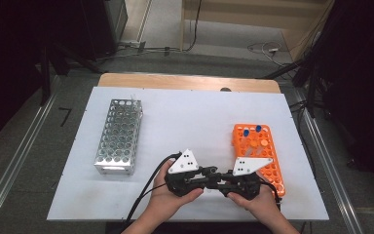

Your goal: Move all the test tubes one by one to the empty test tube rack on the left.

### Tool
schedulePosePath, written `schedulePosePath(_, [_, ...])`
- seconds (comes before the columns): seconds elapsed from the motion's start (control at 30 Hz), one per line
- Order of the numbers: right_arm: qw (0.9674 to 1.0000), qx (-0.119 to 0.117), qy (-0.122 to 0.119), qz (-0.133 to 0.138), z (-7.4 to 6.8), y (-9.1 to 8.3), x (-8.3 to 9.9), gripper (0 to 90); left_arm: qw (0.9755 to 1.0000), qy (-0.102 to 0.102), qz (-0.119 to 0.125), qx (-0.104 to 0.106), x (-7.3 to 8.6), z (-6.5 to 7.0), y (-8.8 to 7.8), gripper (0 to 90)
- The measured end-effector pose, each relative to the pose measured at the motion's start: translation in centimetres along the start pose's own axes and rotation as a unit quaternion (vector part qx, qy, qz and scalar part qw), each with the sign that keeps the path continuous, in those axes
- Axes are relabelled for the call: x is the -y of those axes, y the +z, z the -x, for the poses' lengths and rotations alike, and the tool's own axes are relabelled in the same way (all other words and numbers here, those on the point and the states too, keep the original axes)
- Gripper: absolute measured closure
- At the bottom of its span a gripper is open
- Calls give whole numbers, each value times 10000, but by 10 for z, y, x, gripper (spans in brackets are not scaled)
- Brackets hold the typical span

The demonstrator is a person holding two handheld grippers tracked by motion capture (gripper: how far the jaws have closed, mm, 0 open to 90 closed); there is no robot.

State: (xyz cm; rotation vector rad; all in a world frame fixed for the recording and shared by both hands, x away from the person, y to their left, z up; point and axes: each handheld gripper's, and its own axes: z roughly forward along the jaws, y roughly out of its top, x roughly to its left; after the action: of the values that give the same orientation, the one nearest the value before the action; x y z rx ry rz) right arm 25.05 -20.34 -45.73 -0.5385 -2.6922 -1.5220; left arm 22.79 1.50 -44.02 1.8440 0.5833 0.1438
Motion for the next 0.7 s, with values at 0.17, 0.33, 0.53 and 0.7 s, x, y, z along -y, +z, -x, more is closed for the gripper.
schedulePosePath(0.17, [10000, -24, 23, 67, 2, -3, 1, 687, 10000, -39, 72, -43, -1, -3, -4, 753])
schedulePosePath(0.33, [9998, 26, 25, 170, 5, -12, 4, 611, 9998, -83, 128, -100, -2, -8, -10, 754])
schedulePosePath(0.53, [9994, 142, 84, 308, 11, -24, 9, 490, 9996, -94, 155, -236, -2, -14, -18, 754])
schedulePosePath(0.7, [9990, 245, 123, 346, 17, -34, 15, 412, 9990, -138, 209, -381, -2, -20, -27, 754])
